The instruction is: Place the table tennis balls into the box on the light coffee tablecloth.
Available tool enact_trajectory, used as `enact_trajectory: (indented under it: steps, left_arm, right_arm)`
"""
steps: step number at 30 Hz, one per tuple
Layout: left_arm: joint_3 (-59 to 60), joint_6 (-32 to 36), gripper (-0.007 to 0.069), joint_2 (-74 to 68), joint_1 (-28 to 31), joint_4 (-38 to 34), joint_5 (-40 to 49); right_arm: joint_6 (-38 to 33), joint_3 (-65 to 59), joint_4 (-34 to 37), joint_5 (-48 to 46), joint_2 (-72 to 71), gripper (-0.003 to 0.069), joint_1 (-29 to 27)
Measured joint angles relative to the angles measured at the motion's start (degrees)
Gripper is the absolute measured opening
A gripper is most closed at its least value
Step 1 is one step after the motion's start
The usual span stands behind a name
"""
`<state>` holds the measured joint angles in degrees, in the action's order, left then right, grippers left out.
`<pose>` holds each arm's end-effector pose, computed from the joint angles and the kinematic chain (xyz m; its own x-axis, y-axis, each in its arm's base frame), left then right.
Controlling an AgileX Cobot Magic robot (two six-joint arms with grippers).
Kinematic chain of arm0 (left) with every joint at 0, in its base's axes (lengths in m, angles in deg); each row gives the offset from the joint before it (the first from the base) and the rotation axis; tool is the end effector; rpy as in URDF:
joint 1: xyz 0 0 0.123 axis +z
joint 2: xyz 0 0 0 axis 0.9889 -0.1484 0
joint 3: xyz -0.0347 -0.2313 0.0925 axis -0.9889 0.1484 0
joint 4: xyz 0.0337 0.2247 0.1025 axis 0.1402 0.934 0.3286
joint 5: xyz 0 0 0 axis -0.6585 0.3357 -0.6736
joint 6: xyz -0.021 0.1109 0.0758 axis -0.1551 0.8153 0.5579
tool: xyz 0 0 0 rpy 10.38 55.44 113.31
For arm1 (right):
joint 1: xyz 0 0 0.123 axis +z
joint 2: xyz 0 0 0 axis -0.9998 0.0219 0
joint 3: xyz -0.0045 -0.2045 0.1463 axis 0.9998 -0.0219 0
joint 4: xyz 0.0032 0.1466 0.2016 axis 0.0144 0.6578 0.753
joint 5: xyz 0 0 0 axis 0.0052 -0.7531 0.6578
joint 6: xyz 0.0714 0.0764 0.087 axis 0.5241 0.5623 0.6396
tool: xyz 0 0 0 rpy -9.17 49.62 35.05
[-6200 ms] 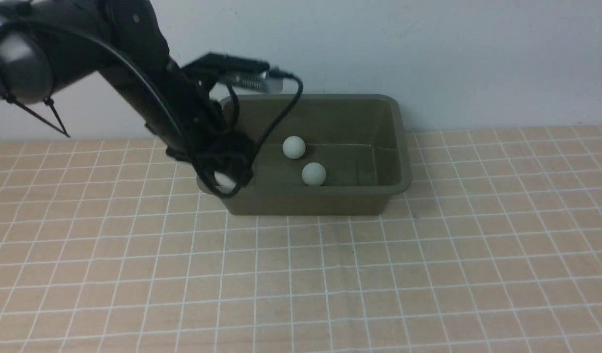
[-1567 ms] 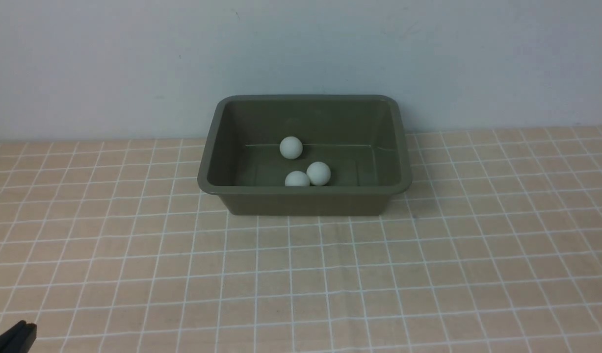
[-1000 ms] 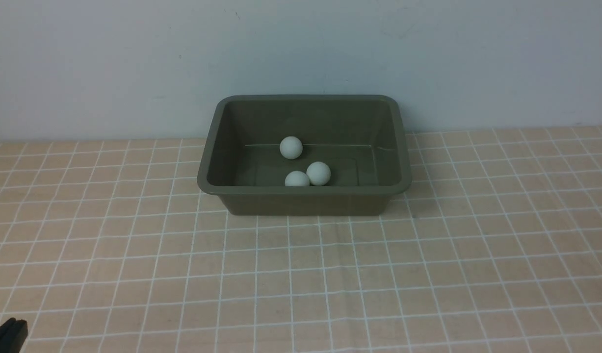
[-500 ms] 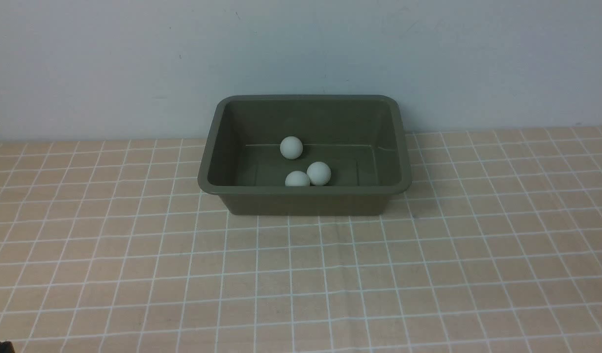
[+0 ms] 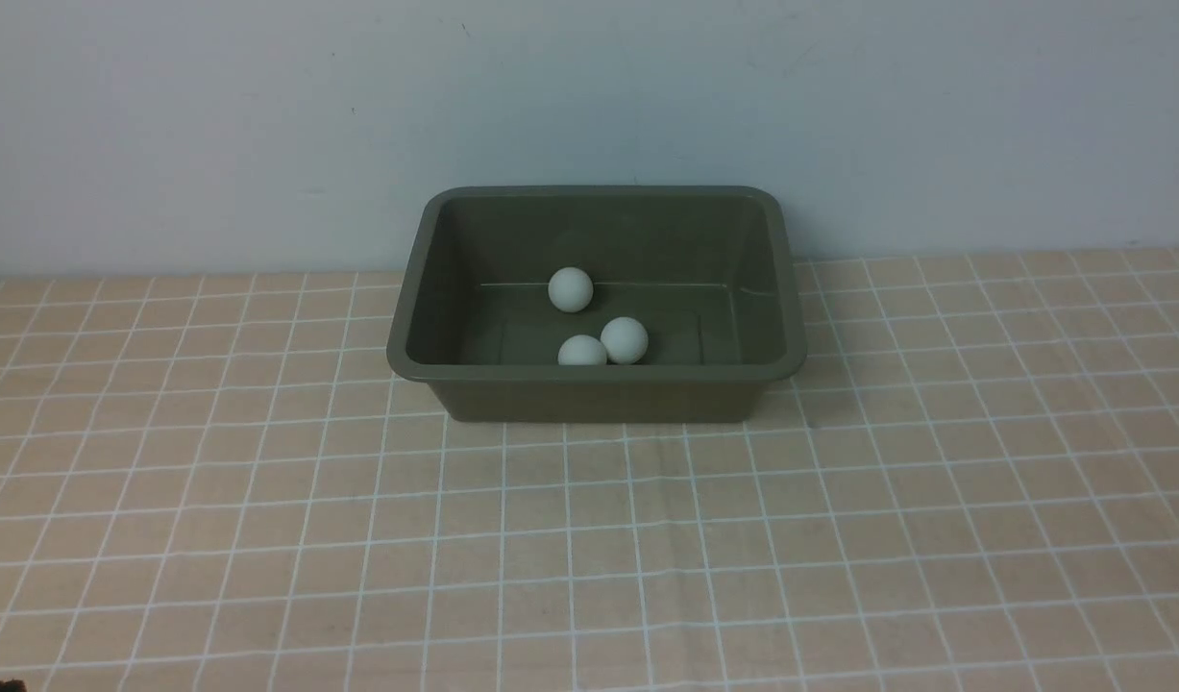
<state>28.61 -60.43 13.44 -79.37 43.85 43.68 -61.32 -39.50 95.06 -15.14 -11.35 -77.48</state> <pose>0.1271 0.0033 0.1581 -0.2924 -0.0217 -0.9561 -0.0301 0.9995 -0.0135 0.1135 0.0335 0.2772 -0.3864 -0.1796 -0.9047 -0.3054 0.9504 -0.0583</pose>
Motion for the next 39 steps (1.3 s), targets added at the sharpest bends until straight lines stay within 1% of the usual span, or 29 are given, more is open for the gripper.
enact_trajectory:
  steps: [10,12,13,14,15,18,21,22,24,28,32,39]
  left_arm:
    - [0.0,0.0,-0.0069,0.0,0.0,0.0,0.0]
    - [0.0,0.0,-0.0069,0.0,0.0,0.0,0.0]
    - [0.0,0.0,-0.0069,0.0,0.0,0.0,0.0]
    - [0.0,0.0,-0.0069,0.0,0.0,0.0,0.1]
    - [0.0,0.0,-0.0069,0.0,0.0,0.0,0.1]
    - [0.0,0.0,-0.0069,0.0,0.0,0.0,0.1]
    - [0.0,0.0,-0.0069,0.0,0.0,0.0,0.1]
    - [0.0,0.0,-0.0069,0.0,0.0,0.0,0.1]
    - [0.0,0.0,-0.0069,0.0,0.0,0.0,0.1]
    - [0.0,-0.1,-0.0069,0.0,0.0,0.0,0.1]
    - [0.0,-0.1,-0.0069,0.0,0.0,0.0,0.1]
    - [0.0,-0.1,-0.0069,0.0,0.0,0.0,0.1]
  right_arm:
    - [0.0,0.0,0.0,0.0,0.0,-0.0019,-0.1]
    - [0.0,0.0,0.1,0.1,0.0,-0.0019,-3.0]
    - [0.0,-0.1,0.1,0.2,0.0,-0.0019,-3.4]
    - [0.0,-0.5,0.1,1.6,0.0,-0.0019,-6.5]
    - [0.0,-1.1,0.1,3.2,-0.2,-0.0019,-8.1]
    - [0.0,-3.9,-0.2,8.8,-1.3,-0.0019,-10.8]
    - [0.0,-10.1,-0.2,17.4,-4.4,-0.0019,-12.4]
    - [0.0,-11.0,-0.1,17.9,-4.7,-0.0019,-12.5]
    - [0.0,-16.2,0.0,23.6,-7.5,-0.0019,-12.7]
    - [0.1,-23.4,1.9,28.3,-11.9,-0.0019,-12.7]
    - [0.1,-28.0,3.5,29.0,-15.3,-0.0019,-12.7]
    - [0.1,-32.6,4.4,28.8,-15.9,-0.0019,-12.7]
